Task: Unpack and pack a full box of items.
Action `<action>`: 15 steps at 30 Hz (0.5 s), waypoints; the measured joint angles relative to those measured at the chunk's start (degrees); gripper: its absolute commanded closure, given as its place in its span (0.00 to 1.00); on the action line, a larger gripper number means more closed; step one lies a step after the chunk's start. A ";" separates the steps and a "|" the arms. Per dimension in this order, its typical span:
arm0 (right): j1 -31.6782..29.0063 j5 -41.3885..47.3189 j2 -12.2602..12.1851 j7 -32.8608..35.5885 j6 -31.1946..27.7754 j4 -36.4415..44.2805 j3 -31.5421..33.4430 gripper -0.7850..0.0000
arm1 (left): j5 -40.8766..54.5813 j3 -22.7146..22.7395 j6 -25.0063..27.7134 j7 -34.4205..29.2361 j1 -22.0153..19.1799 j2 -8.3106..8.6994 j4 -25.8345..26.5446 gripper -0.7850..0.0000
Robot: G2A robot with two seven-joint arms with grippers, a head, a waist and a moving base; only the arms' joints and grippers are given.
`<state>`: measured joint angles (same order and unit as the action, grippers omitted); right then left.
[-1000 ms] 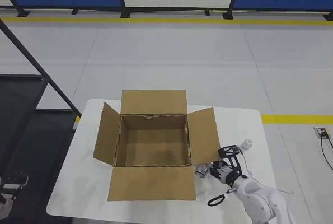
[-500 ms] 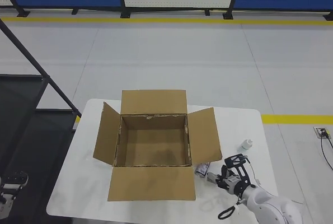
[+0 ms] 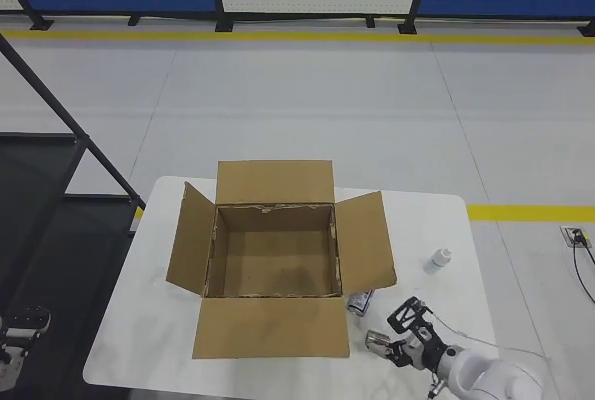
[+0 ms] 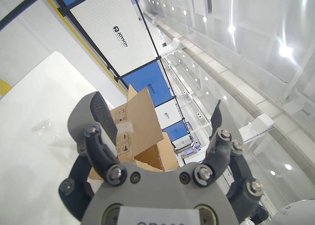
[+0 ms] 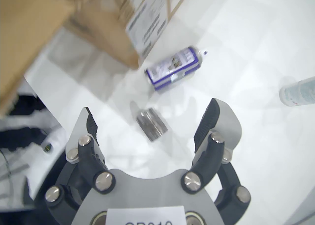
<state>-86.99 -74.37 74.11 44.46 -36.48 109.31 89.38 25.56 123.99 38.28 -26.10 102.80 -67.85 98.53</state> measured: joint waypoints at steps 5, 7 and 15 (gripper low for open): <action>0.36 -8.77 -0.75 1.59 -4.41 -0.09 -2.57 0.00 | 0.00 0.00 0.00 0.00 0.00 0.00 0.00 0.00; 0.94 -11.98 -0.90 1.77 -4.60 -0.29 -4.08 0.00 | 0.00 0.00 0.00 0.00 0.00 0.00 0.00 0.00; 3.28 -25.35 -0.98 2.86 -2.82 -3.78 -13.14 0.00 | 0.00 0.00 0.00 0.00 0.00 0.00 0.00 0.00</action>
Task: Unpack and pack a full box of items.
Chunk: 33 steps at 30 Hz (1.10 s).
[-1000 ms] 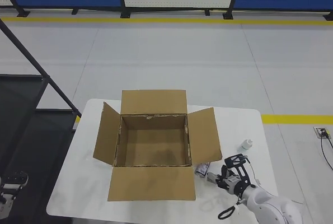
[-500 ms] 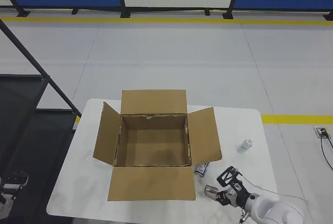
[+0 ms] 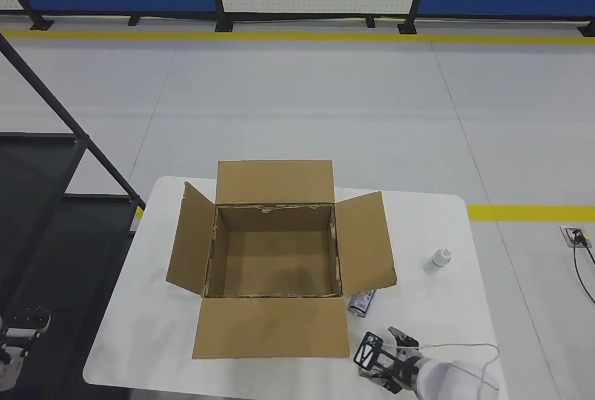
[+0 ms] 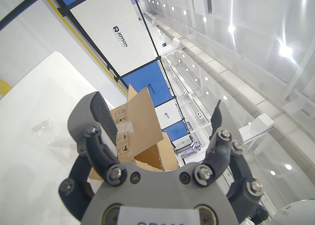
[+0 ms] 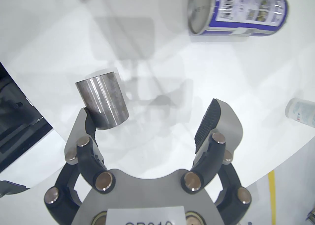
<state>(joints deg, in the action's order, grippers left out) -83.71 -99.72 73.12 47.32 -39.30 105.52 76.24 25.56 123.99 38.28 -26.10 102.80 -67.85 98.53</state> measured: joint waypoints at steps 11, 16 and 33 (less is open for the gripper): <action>-0.42 -2.84 -0.43 -2.38 0.15 1.16 -2.14 0.00 | 0.00 0.00 0.00 0.00 0.00 0.00 0.00 0.00; -2.37 -2.70 -1.01 -4.43 -2.62 3.65 -1.17 0.00 | 0.00 0.00 0.00 0.00 0.00 0.00 0.00 0.00; 3.21 -0.42 -0.37 -0.14 0.48 0.08 -8.07 0.00 | 0.00 0.00 0.00 0.00 0.00 0.00 0.00 0.00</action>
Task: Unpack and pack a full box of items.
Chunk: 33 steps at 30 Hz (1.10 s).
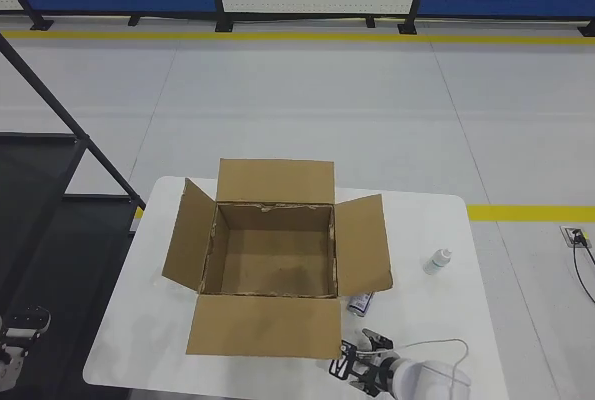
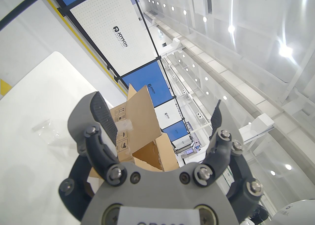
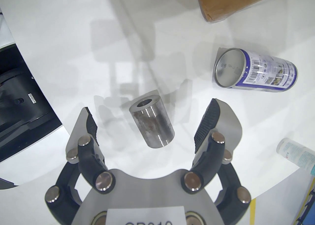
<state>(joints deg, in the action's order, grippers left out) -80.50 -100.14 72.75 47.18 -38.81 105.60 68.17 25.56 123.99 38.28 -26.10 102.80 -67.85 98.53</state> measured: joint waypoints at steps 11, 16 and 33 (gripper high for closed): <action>0.80 -0.87 -0.08 1.44 2.11 0.21 -1.18 0.22 | 0.00 0.00 0.00 0.00 0.00 0.00 0.00 0.00; -0.62 -1.43 -0.62 1.53 1.04 1.53 0.71 0.18 | 0.00 0.00 0.00 0.00 0.00 0.00 0.00 0.00; 1.08 1.17 -0.63 3.54 4.42 0.21 0.73 0.16 | 0.00 0.00 0.00 0.00 0.00 0.00 0.00 0.00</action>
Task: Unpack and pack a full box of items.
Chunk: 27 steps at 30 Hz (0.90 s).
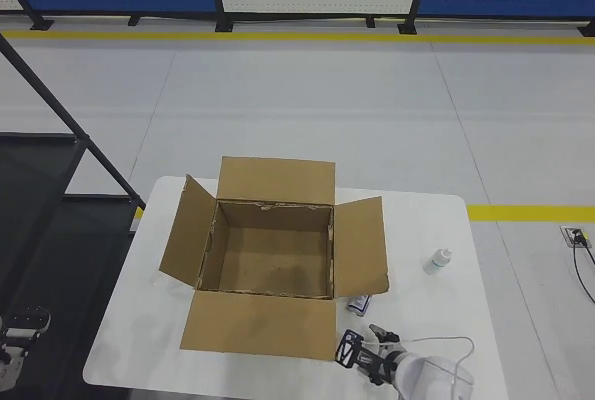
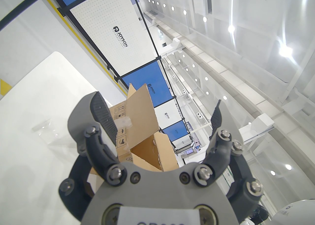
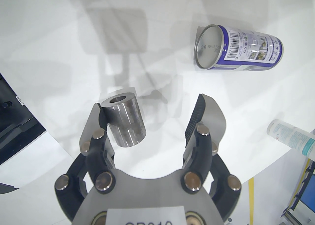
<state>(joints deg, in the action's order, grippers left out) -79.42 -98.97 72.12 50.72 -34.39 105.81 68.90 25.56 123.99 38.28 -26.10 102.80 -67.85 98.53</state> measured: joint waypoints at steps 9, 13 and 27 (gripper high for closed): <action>1.61 2.26 0.07 2.81 -0.76 -1.91 -0.90 0.55 | 0.00 0.00 0.00 0.00 0.00 0.00 0.00 0.00; 2.30 3.24 0.12 3.78 -0.74 -2.53 -1.36 0.60 | 0.00 0.00 0.00 0.00 0.00 0.00 0.00 0.00; 2.15 7.49 -0.09 0.00 6.56 -1.58 2.53 1.00 | 0.00 0.00 0.00 0.00 0.00 0.00 0.00 0.00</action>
<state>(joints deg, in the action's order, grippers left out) -77.28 -91.48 72.03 50.72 -27.83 104.23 71.42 25.56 123.99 38.28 -26.10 102.80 -67.85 98.53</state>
